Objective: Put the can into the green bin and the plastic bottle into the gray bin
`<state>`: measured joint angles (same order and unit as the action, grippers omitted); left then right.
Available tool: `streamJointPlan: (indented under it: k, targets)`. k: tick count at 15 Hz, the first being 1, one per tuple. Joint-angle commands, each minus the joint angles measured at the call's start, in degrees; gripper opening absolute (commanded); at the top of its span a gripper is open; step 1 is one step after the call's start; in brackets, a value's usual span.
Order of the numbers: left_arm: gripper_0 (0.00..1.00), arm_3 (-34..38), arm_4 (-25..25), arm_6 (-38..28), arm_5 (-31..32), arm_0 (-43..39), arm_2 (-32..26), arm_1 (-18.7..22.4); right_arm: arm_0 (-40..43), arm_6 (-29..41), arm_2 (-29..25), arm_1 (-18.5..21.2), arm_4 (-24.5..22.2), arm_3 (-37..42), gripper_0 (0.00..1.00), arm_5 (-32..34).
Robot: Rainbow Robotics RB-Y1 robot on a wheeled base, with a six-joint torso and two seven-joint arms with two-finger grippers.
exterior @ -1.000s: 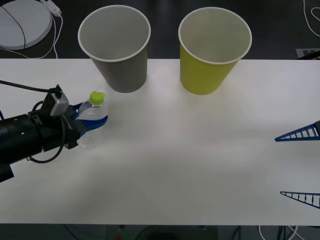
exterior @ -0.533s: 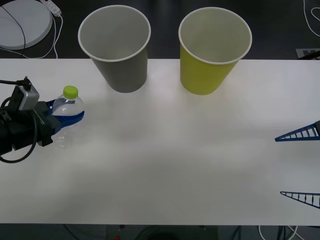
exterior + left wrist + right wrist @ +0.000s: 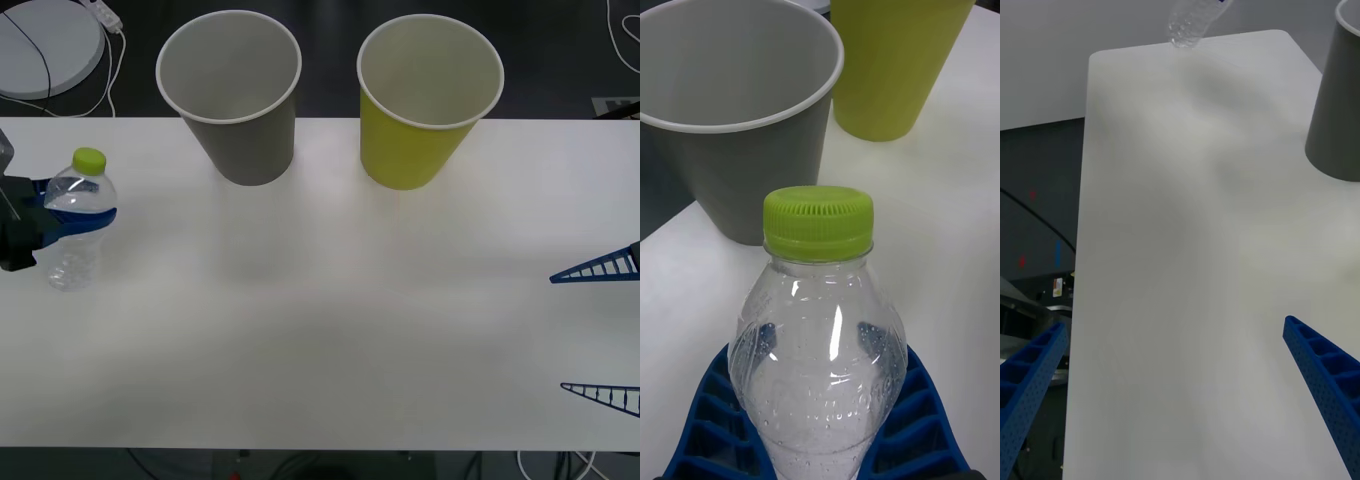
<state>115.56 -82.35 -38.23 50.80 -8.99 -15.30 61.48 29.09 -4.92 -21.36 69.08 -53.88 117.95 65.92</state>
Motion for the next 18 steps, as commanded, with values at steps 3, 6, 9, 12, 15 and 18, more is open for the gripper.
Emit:
streamJointPlan:
  k: [3,6,9,12,15,18]
  targets:
    - [0.00,-0.78,-0.35,-2.99,7.12,3.45,-3.78,3.12,0.00,0.00,0.00,0.00,0.00,0.00,1.00,0.00]
    - [0.00,-3.59,-0.35,-3.96,11.42,7.67,-3.78,5.67,0.00,0.00,0.00,0.00,0.00,0.00,1.00,0.00]
    - [0.00,-7.28,-0.35,-5.01,18.81,14.08,-3.78,7.69,0.00,0.00,0.00,0.00,0.00,0.00,1.00,0.00]
    - [0.00,-11.41,-0.35,-5.80,23.20,21.38,-0.44,8.92,0.00,0.00,0.00,0.00,0.00,0.00,1.00,0.00]
    - [0.00,-15.28,-0.88,-5.80,23.20,29.29,6.33,9.45,0.00,0.00,0.00,0.00,0.00,0.00,1.00,0.00]
    - [0.00,-18.97,-1.85,-5.72,23.38,37.37,13.54,9.45,0.00,0.00,0.00,0.00,0.00,0.00,1.00,0.00]
